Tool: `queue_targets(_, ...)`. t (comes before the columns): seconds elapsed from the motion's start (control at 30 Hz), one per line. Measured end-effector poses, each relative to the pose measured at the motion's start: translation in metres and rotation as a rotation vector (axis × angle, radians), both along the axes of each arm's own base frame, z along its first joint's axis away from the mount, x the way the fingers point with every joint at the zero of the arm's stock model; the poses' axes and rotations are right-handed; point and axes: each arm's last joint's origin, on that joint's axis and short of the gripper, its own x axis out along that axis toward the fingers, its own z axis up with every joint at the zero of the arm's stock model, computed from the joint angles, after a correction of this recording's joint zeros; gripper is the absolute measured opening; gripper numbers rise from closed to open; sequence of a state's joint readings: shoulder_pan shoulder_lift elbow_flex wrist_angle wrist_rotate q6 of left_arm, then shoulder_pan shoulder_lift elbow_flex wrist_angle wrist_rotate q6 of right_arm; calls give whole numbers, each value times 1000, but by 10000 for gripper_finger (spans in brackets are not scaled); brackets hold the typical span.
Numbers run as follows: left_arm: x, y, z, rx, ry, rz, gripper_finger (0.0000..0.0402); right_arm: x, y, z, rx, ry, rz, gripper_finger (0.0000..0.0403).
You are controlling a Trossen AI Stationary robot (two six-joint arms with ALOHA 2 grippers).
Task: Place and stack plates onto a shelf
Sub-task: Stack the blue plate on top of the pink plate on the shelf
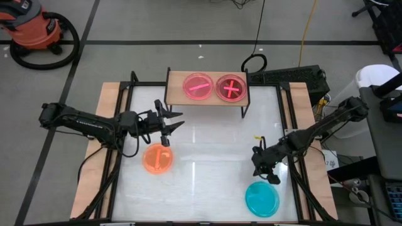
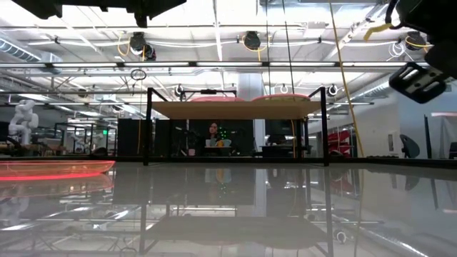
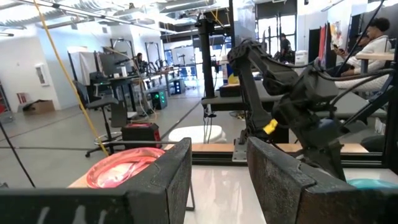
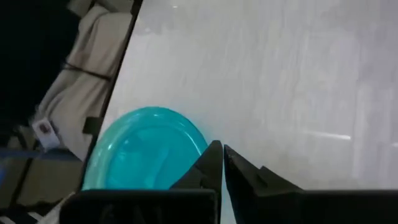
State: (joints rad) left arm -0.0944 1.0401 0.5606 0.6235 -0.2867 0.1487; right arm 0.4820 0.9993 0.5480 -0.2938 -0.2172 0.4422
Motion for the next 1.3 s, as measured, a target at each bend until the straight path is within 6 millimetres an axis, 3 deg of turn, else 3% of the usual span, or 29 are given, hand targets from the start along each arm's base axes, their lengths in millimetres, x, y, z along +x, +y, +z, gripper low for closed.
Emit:
queue_targets(0.23, 0, 0, 0, -1, 4, 0, 161, 2, 7, -5, 102, 48, -23, 28)
queue_targets(0.47, 0, 0, -1, -16, 7, -2, 161, -5, 10, -42, 142, 119, -69, 119)
queue_targets(0.63, 0, 0, -1, -17, 7, -1, 161, -13, 7, -60, 196, 123, -105, 160)
queue_targets(1.3, 0, 0, -2, -25, 19, -2, 161, -26, 18, -82, 148, 192, -98, 131)
